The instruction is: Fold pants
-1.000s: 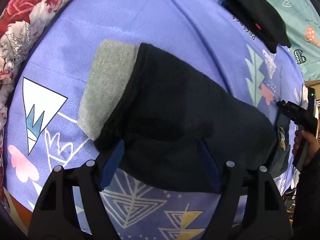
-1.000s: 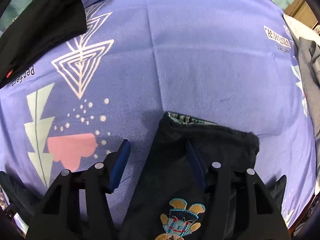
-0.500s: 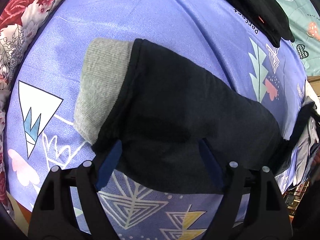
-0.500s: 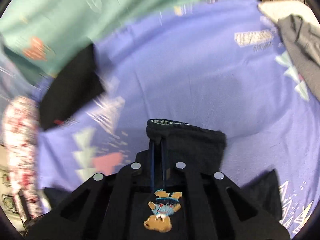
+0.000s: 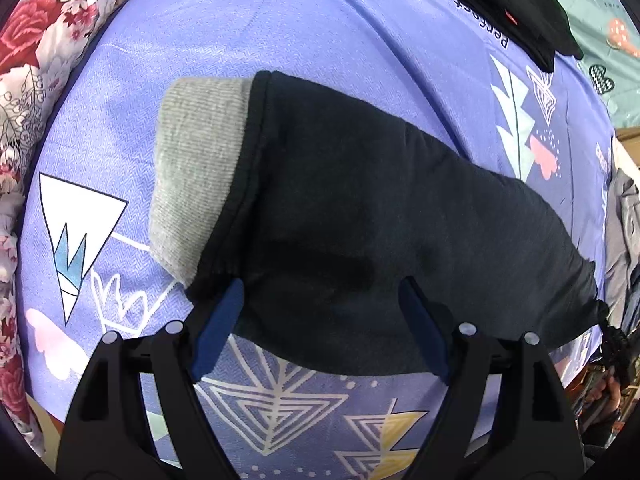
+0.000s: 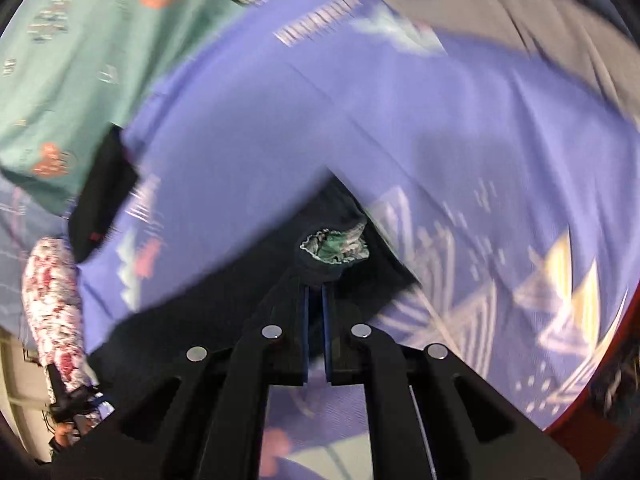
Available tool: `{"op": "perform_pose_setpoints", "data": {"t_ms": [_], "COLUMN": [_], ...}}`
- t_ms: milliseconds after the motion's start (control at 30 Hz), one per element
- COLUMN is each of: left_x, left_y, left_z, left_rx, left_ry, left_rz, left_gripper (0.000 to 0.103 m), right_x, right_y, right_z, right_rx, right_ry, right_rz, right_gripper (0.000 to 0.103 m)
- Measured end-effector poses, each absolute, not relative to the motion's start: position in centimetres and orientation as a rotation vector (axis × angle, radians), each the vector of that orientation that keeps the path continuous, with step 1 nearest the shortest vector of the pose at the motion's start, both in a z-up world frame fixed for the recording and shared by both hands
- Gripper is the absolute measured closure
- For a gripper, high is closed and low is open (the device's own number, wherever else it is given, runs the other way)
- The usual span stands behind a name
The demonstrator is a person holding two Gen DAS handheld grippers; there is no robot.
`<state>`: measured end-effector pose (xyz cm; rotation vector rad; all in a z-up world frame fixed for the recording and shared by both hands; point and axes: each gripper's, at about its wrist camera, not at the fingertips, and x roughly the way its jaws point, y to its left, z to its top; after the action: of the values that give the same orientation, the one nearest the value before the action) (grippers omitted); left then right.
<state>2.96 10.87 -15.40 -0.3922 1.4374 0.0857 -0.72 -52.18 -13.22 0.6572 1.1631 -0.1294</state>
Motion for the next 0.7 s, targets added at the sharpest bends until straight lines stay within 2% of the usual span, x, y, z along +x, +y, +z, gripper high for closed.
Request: {"op": "perform_pose_setpoints", "data": {"t_ms": [133, 233, 300, 433, 600, 700], "left_x": [3.0, 2.9, 2.7, 2.2, 1.8, 1.6], "left_y": [10.8, 11.1, 11.3, 11.7, 11.9, 11.9], "left_z": [-15.3, -15.3, -15.1, -14.7, -14.1, -14.0], "left_rx": [-0.393, -0.417, -0.43, -0.45, -0.468, -0.478], "left_ry": [1.436, 1.425, 1.416, 1.404, 1.397, 1.392], "left_rz": [0.088, 0.089, 0.088, 0.081, 0.077, 0.088], "left_gripper": [0.022, 0.022, 0.022, 0.022, 0.021, 0.021], "right_x": [-1.7, -2.0, -2.0, -0.8, 2.2, 5.0], "right_y": [-52.4, -52.6, -52.9, -53.1, -54.0, -53.0], "right_z": [-15.1, -15.1, -14.5, -12.3, -11.9, -13.6], "right_rx": [0.657, 0.624, 0.604, 0.434, 0.442, 0.387], "right_ry": [1.22, 1.243, 1.225, 1.157, 1.105, 1.161], "right_rz": [-0.183, -0.226, -0.247, -0.321, -0.275, -0.23], "right_gripper": [0.093, 0.081, 0.077, 0.057, 0.056, 0.056]}}
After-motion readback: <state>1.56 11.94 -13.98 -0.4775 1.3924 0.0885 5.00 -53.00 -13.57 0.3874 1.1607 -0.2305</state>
